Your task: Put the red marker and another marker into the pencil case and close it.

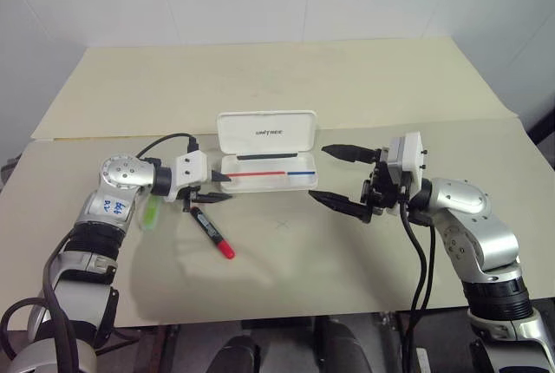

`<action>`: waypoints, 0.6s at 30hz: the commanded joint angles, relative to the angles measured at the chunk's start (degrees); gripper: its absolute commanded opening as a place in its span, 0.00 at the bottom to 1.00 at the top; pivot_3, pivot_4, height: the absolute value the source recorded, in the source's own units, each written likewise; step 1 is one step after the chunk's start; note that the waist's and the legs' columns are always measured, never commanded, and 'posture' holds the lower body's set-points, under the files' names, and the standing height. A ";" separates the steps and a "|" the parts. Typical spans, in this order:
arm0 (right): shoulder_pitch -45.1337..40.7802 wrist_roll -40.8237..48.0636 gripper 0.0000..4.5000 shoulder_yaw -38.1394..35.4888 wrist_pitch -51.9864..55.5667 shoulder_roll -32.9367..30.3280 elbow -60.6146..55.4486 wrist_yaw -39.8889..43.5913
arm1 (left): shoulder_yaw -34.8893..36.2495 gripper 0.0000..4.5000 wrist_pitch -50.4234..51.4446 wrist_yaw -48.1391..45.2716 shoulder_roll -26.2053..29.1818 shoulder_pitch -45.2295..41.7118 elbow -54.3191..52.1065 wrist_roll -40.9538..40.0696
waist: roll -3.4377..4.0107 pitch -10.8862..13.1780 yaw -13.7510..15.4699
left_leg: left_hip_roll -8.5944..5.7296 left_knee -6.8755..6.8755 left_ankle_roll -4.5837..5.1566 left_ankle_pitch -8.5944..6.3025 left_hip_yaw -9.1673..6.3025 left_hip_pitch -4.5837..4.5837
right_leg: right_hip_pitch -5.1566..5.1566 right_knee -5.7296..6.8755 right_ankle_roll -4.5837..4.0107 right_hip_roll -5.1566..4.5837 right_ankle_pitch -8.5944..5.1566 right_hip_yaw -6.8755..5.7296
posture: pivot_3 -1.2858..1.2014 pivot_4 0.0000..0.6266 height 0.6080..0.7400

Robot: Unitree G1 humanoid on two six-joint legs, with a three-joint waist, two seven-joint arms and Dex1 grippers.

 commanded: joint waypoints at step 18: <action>-2.16 0.33 1.00 -1.54 -1.20 -0.58 -1.61 -0.70 | -4.08 0.07 -3.44 0.91 -0.77 -4.81 3.86 6.25 | -0.01 -0.01 -0.11 | 0.00 0.05 0.00 0.00 0.01 0.00 | 0.00 0.03 0.01 0.00 0.01 0.01 | 0.52 0.24 1.00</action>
